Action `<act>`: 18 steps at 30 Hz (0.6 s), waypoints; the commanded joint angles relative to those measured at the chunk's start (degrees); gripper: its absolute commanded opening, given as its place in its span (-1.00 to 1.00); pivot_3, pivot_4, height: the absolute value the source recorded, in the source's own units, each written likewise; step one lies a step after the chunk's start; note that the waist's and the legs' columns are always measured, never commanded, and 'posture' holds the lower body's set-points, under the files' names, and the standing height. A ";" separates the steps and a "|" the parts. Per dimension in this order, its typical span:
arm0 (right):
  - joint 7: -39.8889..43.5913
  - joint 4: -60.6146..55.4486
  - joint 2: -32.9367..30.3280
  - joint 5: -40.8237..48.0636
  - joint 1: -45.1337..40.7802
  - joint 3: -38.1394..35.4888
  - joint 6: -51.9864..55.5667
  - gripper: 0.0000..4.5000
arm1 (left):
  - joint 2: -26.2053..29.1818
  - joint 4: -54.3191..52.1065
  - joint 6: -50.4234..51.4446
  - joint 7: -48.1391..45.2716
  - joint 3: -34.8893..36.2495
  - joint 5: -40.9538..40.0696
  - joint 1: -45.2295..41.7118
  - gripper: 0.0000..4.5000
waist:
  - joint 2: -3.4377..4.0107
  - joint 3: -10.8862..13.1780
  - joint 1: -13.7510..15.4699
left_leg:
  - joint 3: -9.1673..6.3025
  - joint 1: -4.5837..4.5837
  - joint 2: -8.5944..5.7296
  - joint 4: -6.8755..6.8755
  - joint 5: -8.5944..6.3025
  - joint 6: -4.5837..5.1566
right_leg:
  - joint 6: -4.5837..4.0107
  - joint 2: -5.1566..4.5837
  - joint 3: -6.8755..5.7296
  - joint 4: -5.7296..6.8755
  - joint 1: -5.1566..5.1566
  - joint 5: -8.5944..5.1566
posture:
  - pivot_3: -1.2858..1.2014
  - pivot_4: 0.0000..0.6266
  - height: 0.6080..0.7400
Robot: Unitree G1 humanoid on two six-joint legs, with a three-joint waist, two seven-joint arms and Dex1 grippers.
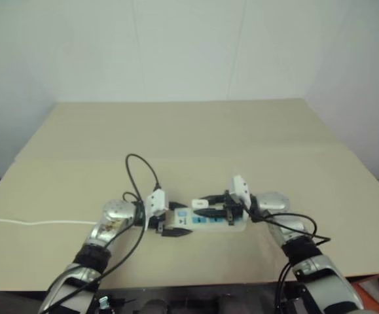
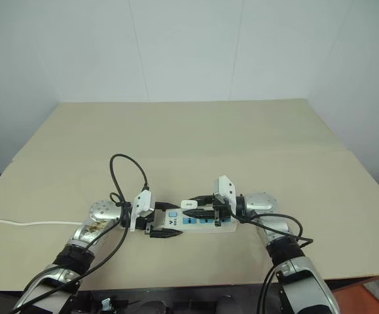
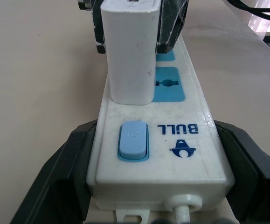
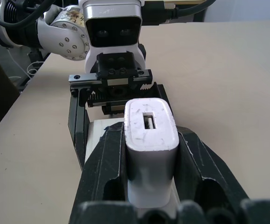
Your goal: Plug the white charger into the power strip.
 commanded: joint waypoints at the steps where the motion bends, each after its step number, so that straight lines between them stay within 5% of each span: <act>1: 1.37 6.49 -2.76 -6.88 2.07 3.44 2.78 -0.51 | 1.68 -0.47 0.19 -0.46 0.59 0.26 0.47 0.46 | 0.00 0.00 -0.02 | 0.00 0.00 0.01 -0.01 0.00 0.00 | 0.00 0.00 0.00 0.00 0.00 0.00 | 0.03 -0.52 1.00; 10: 2.09 7.16 -2.56 -7.23 2.16 4.25 2.46 -0.51 | 1.57 -0.45 0.08 -0.36 0.56 0.25 0.49 0.46 | 0.00 0.00 -0.06 | 0.00 0.03 0.03 -0.04 0.00 0.00 | -0.02 0.01 0.00 0.01 -0.01 -0.02 | 0.03 -0.52 1.00; 18: 2.69 4.01 -2.84 -7.15 3.00 4.39 5.88 0.68 | 1.67 -0.50 0.19 -0.27 0.62 0.26 0.51 0.46 | -0.34 -0.21 -0.01 | -0.05 0.03 0.07 -0.08 -0.02 -0.01 | -0.10 0.05 -0.05 0.00 -0.01 -0.07 | 0.03 -0.52 1.00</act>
